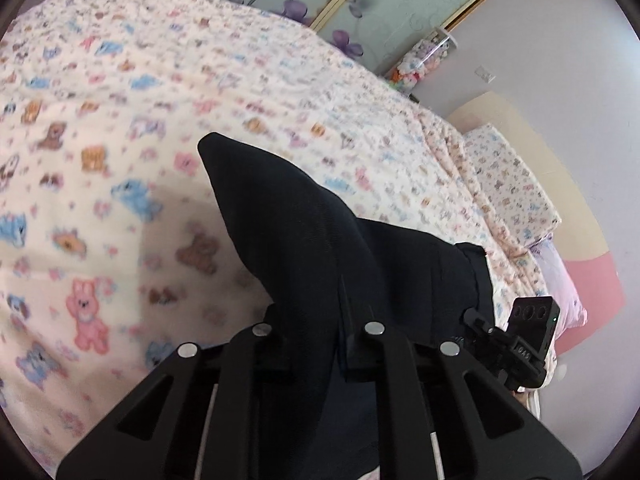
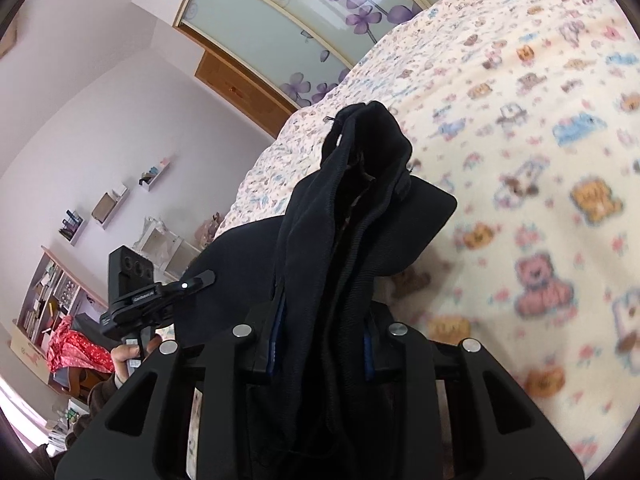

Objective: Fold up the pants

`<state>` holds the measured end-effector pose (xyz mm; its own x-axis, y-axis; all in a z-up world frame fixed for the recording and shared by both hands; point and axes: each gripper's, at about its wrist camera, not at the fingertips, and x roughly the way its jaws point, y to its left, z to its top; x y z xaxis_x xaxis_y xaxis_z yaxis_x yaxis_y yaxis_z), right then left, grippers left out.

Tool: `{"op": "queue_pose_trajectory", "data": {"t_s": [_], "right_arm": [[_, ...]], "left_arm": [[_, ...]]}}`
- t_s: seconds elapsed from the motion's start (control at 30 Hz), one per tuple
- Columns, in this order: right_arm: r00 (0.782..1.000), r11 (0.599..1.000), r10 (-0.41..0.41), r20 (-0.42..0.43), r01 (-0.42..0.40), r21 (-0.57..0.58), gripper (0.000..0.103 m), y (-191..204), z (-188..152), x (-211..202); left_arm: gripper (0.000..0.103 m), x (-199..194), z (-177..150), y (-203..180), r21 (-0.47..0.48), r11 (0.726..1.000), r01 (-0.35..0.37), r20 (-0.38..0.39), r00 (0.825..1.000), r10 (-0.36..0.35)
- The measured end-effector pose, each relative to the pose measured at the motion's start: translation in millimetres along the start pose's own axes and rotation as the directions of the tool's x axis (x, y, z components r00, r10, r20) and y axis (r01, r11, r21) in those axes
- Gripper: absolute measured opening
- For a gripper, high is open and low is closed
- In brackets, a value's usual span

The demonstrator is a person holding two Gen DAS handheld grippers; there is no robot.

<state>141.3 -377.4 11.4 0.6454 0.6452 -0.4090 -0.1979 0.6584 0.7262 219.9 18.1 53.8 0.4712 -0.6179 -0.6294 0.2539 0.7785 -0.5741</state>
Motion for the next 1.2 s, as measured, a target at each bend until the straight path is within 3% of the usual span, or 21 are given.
{"op": "queue_pose_trajectory", "data": {"t_s": [0.27,0.47,0.53,0.63,0.7,0.73,0.8,0.87,0.93,1.0,1.07,1.13,1.2], "right_arm": [[0.997,0.998,-0.036,0.070,0.039,-0.041,0.030,0.6,46.2,-0.2],[0.989,0.990,-0.136,0.056,0.134,0.031,0.030,-59.0,29.4,17.9],[0.992,0.992,-0.110,0.069,0.106,0.062,0.031,-73.5,22.6,19.6],[0.987,0.990,-0.141,0.071,0.139,0.031,0.034,-67.7,22.1,20.0],[0.981,0.984,-0.178,0.075,0.176,0.027,0.043,-65.4,21.0,19.3],[0.976,0.979,-0.202,0.079,0.200,0.028,0.050,-64.0,20.0,17.9],[0.966,0.971,-0.240,0.092,0.238,0.031,0.055,-60.8,19.0,11.4],[0.953,0.962,-0.273,0.134,0.270,0.041,0.057,-58.0,22.1,-4.5],[0.915,0.943,-0.332,0.227,0.330,0.049,0.057,-45.5,19.3,-29.6],[0.897,0.943,-0.315,0.310,0.332,-0.001,0.057,-25.1,13.4,-50.6],[0.900,0.933,-0.283,0.332,0.338,-0.122,0.057,6.7,-0.9,-58.5],[0.903,0.884,-0.302,0.307,0.386,-0.264,0.057,39.4,-21.5,-48.5],[0.892,0.833,-0.345,0.293,0.435,-0.343,0.057,58.2,-38.1,-34.6]], "left_arm": [[0.013,20.9,23.7,-8.8,-0.018,0.999,0.033,0.092,0.995,-0.031],[0.015,76.9,21.2,16.5,-0.047,0.996,-0.081,0.041,0.996,0.083],[0.021,88.7,18.0,21.3,-0.024,0.991,-0.128,0.040,0.991,0.129],[0.030,95.5,12.5,17.3,0.034,0.979,-0.199,0.071,0.978,0.196],[0.042,92.9,12.2,21.0,0.012,0.976,-0.219,0.078,0.973,0.218],[0.054,89.8,11.9,23.1,-0.006,0.974,-0.227,0.084,0.970,0.226],[0.065,75.5,10.1,25.1,-0.036,0.960,-0.277,0.118,0.953,0.279],[0.076,53.3,7.5,23.0,-0.027,0.936,-0.351,0.178,0.920,0.350],[0.080,26.9,0.2,12.9,0.018,0.900,-0.436,0.258,0.871,0.417],[0.089,9.1,-10.4,-1.6,0.081,0.877,-0.474,0.311,0.848,0.430],[0.099,-6.2,-29.2,-27.9,0.170,0.863,-0.475,0.361,0.845,0.394],[0.101,-10.2,-47.1,-49.5,0.236,0.858,-0.456,0.380,0.856,0.350],[0.101,-1.6,-61.3,-68.9,0.271,0.852,-0.448,0.372,0.865,0.336]]}}
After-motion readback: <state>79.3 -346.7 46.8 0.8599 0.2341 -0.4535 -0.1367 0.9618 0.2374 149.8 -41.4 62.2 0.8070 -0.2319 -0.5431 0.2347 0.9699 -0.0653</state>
